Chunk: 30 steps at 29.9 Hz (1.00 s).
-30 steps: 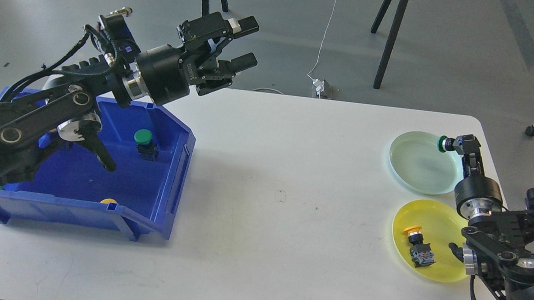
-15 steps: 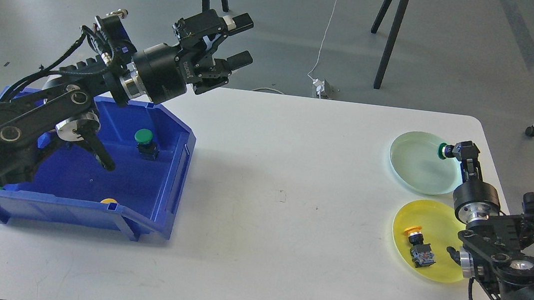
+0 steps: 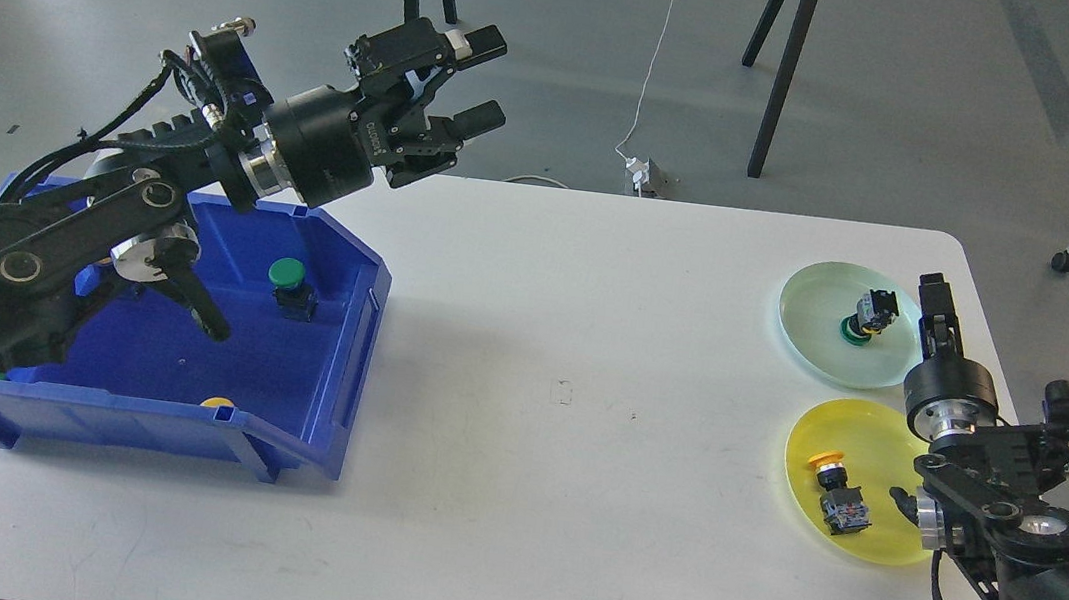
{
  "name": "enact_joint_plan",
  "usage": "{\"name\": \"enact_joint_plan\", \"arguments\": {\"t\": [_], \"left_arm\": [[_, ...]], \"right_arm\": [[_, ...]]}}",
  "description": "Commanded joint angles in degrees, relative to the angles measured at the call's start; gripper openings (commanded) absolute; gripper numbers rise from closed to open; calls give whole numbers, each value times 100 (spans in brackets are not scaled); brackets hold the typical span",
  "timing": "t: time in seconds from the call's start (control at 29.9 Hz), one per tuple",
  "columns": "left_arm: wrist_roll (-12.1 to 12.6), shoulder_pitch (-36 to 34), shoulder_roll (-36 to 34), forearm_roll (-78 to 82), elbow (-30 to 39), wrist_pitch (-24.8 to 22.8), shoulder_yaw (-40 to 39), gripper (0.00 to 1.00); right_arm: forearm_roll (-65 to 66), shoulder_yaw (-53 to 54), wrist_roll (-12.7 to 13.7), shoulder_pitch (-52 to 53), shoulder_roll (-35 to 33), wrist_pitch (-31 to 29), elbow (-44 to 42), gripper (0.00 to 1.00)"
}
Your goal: Pass button and place on color plate
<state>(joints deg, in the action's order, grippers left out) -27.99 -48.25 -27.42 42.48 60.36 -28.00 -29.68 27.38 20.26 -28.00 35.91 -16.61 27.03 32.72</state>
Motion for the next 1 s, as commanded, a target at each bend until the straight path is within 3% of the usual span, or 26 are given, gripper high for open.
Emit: {"name": "enact_joint_plan", "arguments": {"t": [0.0, 0.1, 0.23, 0.33, 0.47, 0.6, 0.7, 0.97], "left_arm": [[-1, 0, 0, -397, -138, 0, -3, 94], [-1, 9, -53, -758, -358, 0, 6, 95], [-1, 0, -88, -917, -980, 0, -21, 97], [-1, 0, -237, -1162, -1254, 0, -178, 98], [-1, 17, -597, -1724, -1526, 0, -232, 99], [-1, 17, -625, -2217, -2342, 0, -258, 99], [-1, 35, -580, -2516, -2836, 0, -284, 99], [-1, 105, -545, -2649, -2890, 0, -284, 99]], "right_arm": [[-14, 354, 0, 109, -202, -48, 978, 98], [-5, 794, 0, 118, -684, -424, 2208, 98], [-14, 1504, 0, 110, -994, -1565, 3309, 98], [-153, 2094, 0, 48, -985, -2690, 3416, 98], [-1477, 2298, 0, 48, -1038, -4237, 3355, 98], [-2043, 2298, 0, 48, -1108, -5363, 3127, 98], [-2070, 2298, 0, 48, -1108, -5503, 3100, 98], [-2167, 2649, 0, 57, -1029, -5503, 2792, 98]]}}
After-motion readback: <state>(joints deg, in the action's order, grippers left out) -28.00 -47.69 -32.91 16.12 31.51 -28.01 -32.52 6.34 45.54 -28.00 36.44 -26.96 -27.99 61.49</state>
